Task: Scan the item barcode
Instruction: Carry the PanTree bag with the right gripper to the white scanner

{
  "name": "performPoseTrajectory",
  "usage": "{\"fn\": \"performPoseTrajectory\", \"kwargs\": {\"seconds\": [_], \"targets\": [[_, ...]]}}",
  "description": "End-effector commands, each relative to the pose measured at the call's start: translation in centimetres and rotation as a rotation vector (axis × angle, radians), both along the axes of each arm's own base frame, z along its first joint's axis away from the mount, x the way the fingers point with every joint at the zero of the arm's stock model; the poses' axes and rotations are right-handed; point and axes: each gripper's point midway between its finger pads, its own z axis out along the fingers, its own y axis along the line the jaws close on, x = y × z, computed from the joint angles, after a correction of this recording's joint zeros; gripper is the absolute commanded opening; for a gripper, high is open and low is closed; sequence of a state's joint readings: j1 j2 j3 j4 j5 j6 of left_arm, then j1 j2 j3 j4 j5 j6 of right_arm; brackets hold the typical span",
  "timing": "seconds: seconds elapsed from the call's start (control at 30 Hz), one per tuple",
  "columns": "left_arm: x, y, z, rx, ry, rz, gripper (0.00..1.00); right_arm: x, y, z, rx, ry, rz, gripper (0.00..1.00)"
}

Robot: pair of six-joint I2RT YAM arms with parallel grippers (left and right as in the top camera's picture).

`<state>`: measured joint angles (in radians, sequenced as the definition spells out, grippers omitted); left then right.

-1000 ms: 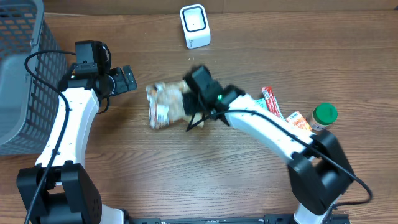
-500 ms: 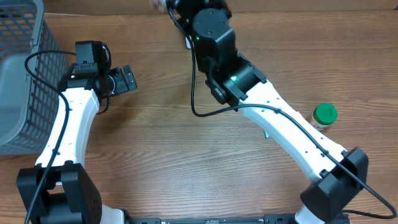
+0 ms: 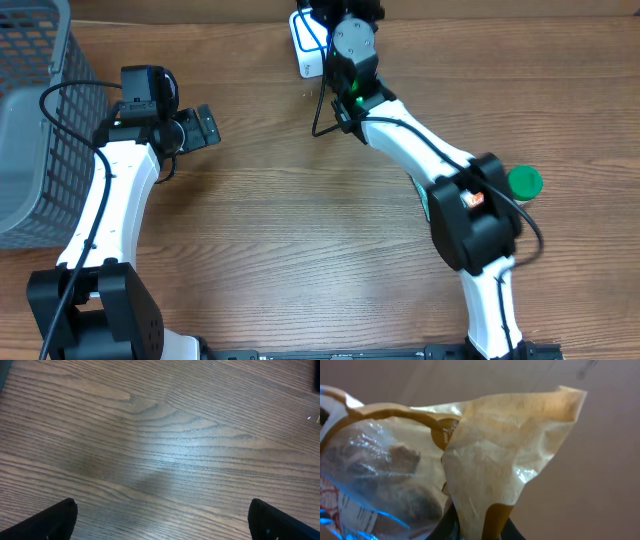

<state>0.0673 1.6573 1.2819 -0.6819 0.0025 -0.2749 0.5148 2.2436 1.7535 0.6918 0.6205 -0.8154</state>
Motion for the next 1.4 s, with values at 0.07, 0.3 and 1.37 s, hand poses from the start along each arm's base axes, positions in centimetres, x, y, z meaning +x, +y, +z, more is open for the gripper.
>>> {"fn": "performPoseTrajectory", "kwargs": {"seconds": [0.07,0.3,1.37], "targets": [[0.4,0.3,0.5,0.009,-0.014,0.009,1.0,1.5,0.9,-6.0,-0.018,0.027,-0.005,0.04],[0.4,0.3,0.5,0.009,-0.015,0.009,1.0,2.1,1.2,-12.1,-0.072,0.128,-0.035,0.04],[0.4,0.3,0.5,0.009,-0.014,0.009,1.0,0.2,1.6,-14.8,-0.375,0.288,-0.195,0.04]]}}
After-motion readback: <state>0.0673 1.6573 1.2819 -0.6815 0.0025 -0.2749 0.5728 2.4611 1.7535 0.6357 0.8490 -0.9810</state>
